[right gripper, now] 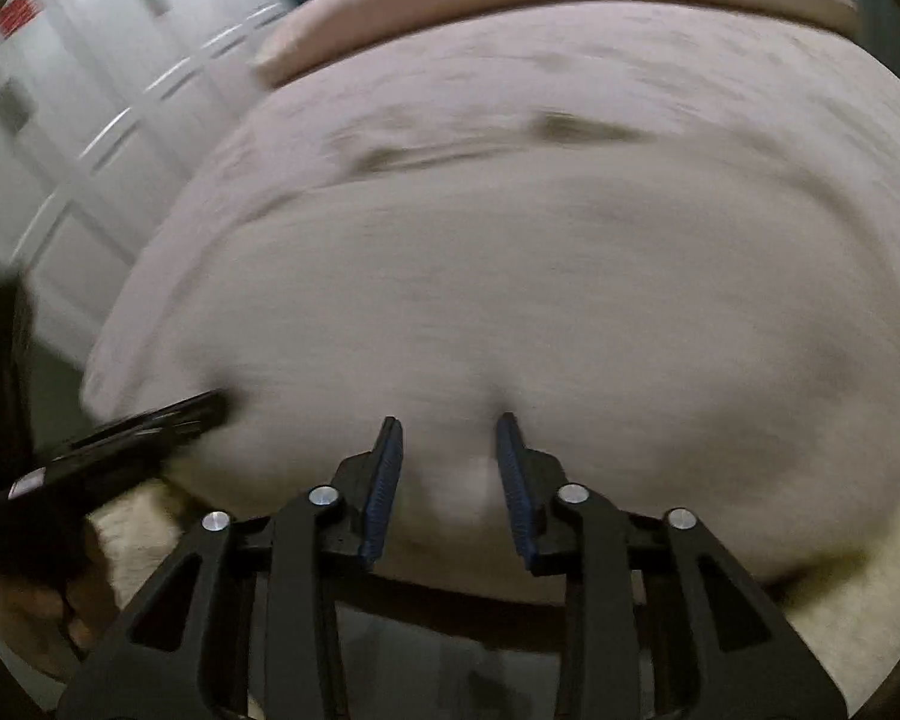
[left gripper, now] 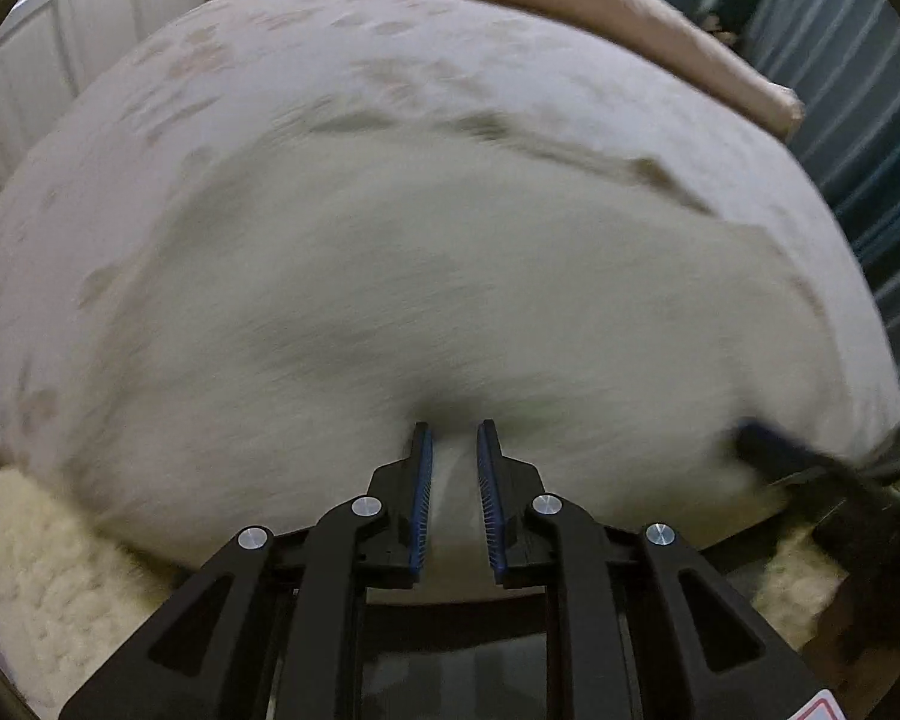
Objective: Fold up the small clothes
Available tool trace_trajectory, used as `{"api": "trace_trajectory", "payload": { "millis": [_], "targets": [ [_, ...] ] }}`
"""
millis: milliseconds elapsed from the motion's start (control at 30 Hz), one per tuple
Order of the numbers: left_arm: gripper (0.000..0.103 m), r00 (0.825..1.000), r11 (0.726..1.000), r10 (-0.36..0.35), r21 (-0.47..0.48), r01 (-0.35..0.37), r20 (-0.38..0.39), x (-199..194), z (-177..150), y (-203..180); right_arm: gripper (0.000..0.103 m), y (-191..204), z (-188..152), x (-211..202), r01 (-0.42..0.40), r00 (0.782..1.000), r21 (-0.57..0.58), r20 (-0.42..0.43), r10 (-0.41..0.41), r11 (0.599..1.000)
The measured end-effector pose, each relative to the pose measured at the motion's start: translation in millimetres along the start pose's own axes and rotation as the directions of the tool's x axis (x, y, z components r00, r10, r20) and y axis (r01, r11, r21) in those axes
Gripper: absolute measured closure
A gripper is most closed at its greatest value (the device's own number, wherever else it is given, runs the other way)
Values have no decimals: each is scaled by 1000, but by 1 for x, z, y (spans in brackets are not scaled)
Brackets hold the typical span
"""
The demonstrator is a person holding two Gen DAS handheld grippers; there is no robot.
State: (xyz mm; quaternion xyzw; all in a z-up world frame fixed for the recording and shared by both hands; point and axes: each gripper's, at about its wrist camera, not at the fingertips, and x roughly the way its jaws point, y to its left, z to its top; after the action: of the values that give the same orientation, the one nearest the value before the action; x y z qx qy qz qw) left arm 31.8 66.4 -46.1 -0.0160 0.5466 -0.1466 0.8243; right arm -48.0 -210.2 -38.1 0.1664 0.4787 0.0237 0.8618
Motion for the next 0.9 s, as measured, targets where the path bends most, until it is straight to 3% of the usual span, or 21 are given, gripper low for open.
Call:
{"api": "trace_trajectory", "payload": {
  "millis": [67, 100, 167, 200, 267, 367, 467, 567, 667, 733, 800, 867, 900],
  "targets": [
    [88, 1000, 999, 26, -29, -26, 1, -3, -9, 24, 76, -40, -5, -10, 133, 991, 50, -5, -133, 990],
    [92, 1000, 999, 28, -42, -28, -5, -4, -14, 32, 86, -57, -9, -14, 164, 986, 72, -17, -163, 984],
    [93, 999, 996, 34, -76, -36, -25, -2, -22, 48, 86, -99, -18, -23, 255, 967, 179, -70, -246, 950],
    [94, 999, 995, 31, -92, -33, -28, -2, -25, 52, 90, -112, -20, -27, 247, 969, 224, -82, -234, 943],
    [95, 999, 992, 21, -125, -24, -25, -7, -27, 55, 90, -125, -19, -40, 216, 976, 306, -61, -208, 927],
    [96, 1000, 990, 11, -138, -11, 4, -26, -21, 38, 84, -93, -4, -56, 257, 965, 214, 4, -264, 942],
    [93, 997, 995, -29, -95, 36, 72, -40, -4, 13, 78, -41, 9, -52, 139, 988, 114, 48, -145, 984],
    [86, 997, 998, -36, -54, 40, 64, -25, 8, -11, 78, 6, 19, -24, 64, 997, 24, 35, -65, 998],
    [85, 1000, 1000, 0, -14, 0, 20, 5, 13, -17, 78, 29, 26, 13, 93, 996, -55, 13, -92, 994],
    [83, 1000, 1000, -10, -27, 10, 25, 10, 8, -7, 79, 18, 24, 19, 107, 994, -49, 17, -106, 993],
    [83, 1000, 998, 3, -63, -2, 29, 7, 4, 15, 79, -17, 20, 7, 165, 986, 2, 35, -165, 986],
    [91, 999, 996, 20, -83, -17, 35, 0, -2, 38, 76, -55, 15, -5, 230, 972, 84, 30, -234, 969],
    [95, 1000, 994, 4, -111, -1, 26, -2, -4, 56, 85, -74, 12, -9, 274, 960, 129, 15, -278, 953]
  ]
}}
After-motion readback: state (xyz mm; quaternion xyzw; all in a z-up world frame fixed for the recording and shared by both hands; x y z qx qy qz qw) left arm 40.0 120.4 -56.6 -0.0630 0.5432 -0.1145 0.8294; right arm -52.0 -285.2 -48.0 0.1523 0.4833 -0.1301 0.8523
